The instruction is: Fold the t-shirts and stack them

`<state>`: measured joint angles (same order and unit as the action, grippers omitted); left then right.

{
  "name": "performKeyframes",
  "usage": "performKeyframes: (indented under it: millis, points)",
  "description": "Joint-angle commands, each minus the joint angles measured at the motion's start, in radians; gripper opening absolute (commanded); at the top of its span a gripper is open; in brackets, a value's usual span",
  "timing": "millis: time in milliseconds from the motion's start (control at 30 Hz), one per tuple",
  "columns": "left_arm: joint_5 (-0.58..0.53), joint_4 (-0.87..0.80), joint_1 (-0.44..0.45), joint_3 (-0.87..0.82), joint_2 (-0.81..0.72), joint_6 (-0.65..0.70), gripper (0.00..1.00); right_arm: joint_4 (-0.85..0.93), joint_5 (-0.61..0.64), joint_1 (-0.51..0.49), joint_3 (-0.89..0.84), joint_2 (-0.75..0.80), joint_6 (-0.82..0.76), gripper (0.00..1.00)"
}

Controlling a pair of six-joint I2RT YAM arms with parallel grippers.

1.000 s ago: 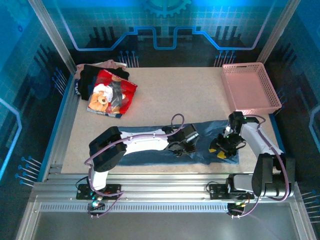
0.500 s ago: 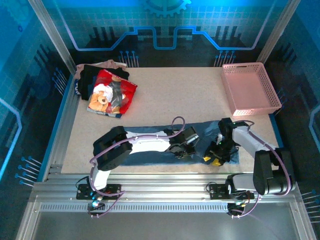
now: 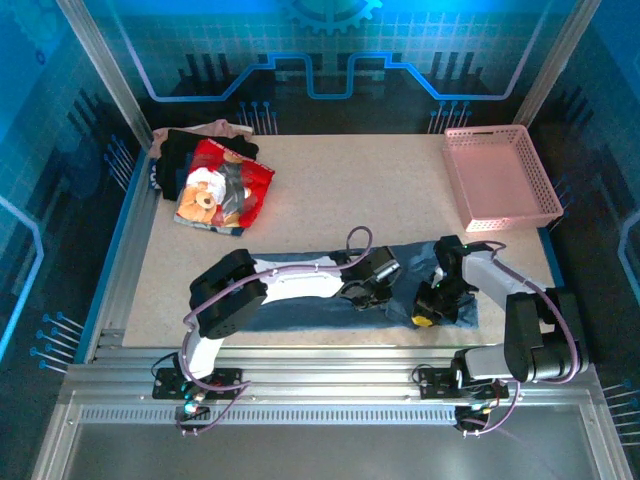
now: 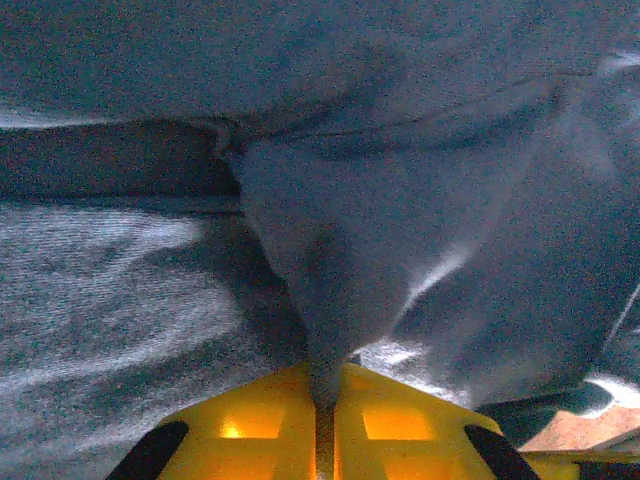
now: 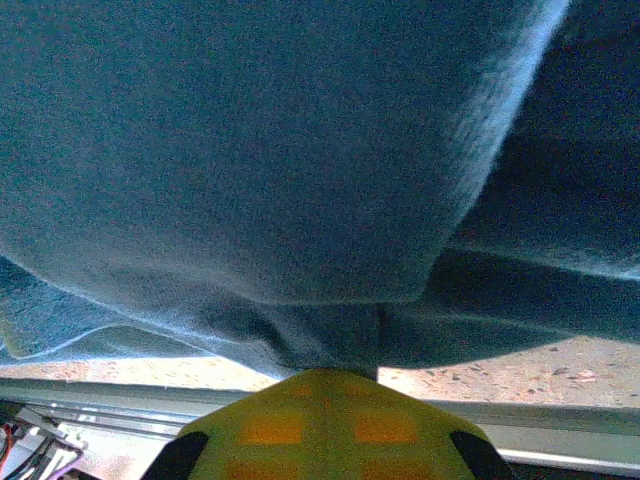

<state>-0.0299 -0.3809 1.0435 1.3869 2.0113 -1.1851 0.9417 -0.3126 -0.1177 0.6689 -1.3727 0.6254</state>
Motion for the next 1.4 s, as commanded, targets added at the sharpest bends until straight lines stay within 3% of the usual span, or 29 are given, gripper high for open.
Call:
performKeyframes:
  millis: [0,300,333,400,467,600,733,900,967,1233,1367]
  points:
    - [0.003,-0.095,-0.003,0.034,-0.022,0.06,0.09,0.03,0.026,-0.009,0.03,0.029,0.002,0.0]
    - [0.001,-0.338,0.004,0.176,-0.005,0.203,0.09,0.076,0.061,-0.005,0.066,0.058,-0.023,0.0]
    - [0.002,-0.363,0.004,0.194,0.001,0.217,0.09,0.079,0.058,-0.006,0.063,0.06,-0.023,0.03]
    - [0.005,-0.42,0.007,0.237,0.017,0.248,0.09,0.086,0.058,-0.005,0.053,0.07,-0.024,0.24]
    - [0.005,-0.469,0.014,0.27,0.034,0.27,0.09,0.082,0.044,-0.006,0.039,0.071,-0.027,0.37]
    - [0.016,-0.503,0.024,0.275,0.058,0.289,0.1,0.052,0.007,-0.017,-0.001,0.05,-0.022,0.46]
    - [-0.011,-0.545,0.026,0.275,0.071,0.309,0.15,0.036,-0.007,-0.038,-0.017,0.044,-0.014,0.47]
    - [-0.11,-0.643,0.023,0.295,0.067,0.325,0.52,0.03,0.0,-0.083,-0.014,0.041,0.003,0.47]
    - [-0.134,-0.662,0.024,0.304,0.055,0.325,0.61,0.028,0.008,-0.096,-0.011,0.04,0.01,0.47]
    - [-0.058,-0.463,0.013,0.184,-0.036,0.227,0.65,0.016,0.028,-0.137,-0.002,0.034,0.038,0.43]
    - [-0.016,-0.316,-0.012,0.037,-0.094,0.136,0.65,-0.003,0.044,-0.158,0.01,0.013,0.055,0.33]
